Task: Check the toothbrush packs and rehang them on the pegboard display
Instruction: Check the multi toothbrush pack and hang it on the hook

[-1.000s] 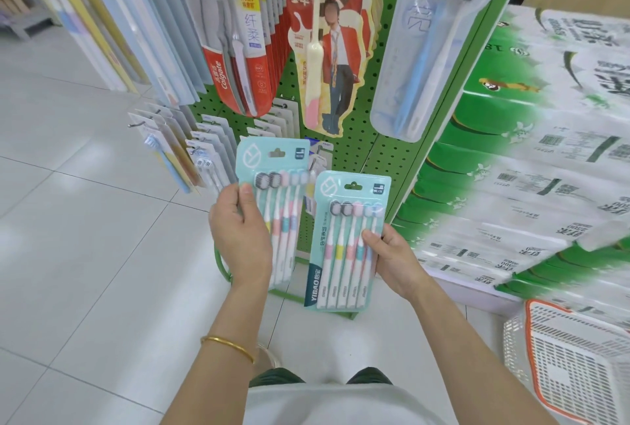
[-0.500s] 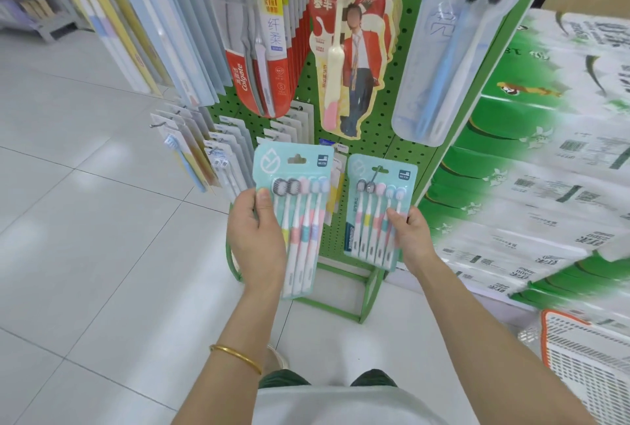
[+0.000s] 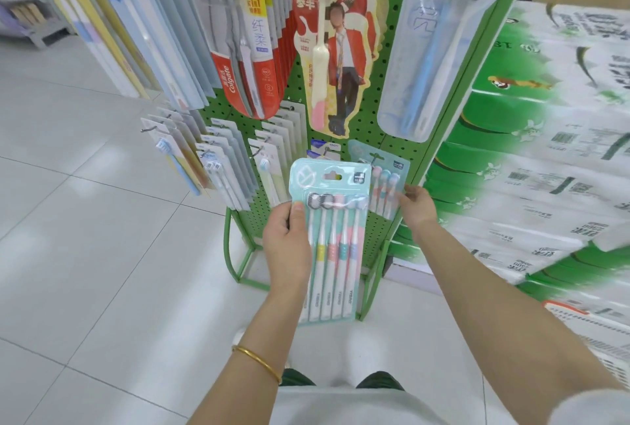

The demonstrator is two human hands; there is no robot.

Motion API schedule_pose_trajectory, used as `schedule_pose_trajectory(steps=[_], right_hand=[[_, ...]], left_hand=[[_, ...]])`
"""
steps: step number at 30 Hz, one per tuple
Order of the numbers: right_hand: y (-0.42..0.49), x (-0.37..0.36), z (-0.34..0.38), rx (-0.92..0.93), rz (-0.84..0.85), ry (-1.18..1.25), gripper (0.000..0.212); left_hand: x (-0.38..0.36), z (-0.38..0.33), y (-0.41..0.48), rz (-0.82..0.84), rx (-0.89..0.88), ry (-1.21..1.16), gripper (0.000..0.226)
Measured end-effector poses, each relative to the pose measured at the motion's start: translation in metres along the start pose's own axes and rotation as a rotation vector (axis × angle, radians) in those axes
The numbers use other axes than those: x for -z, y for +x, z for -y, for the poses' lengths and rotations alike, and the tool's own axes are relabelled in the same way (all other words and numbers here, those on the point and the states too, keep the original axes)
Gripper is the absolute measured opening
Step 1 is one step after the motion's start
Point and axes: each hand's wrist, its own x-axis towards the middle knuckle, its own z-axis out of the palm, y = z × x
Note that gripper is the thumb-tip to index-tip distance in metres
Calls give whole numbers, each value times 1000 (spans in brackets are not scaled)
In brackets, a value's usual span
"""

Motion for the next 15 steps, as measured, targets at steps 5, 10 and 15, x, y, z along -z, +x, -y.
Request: schedule_pose_trajectory(steps=[5, 10, 15], right_hand=[[-44, 27, -15, 25, -120, 187, 24], [-108, 52, -15, -84, 197, 497, 39], [-129, 76, -25, -65, 198, 642, 48]], left_hand=[[-23, -4, -10, 118, 67, -65, 30], [-61, -5, -29, 240, 176, -102, 27], [-96, -12, -34, 281, 73, 13, 25]])
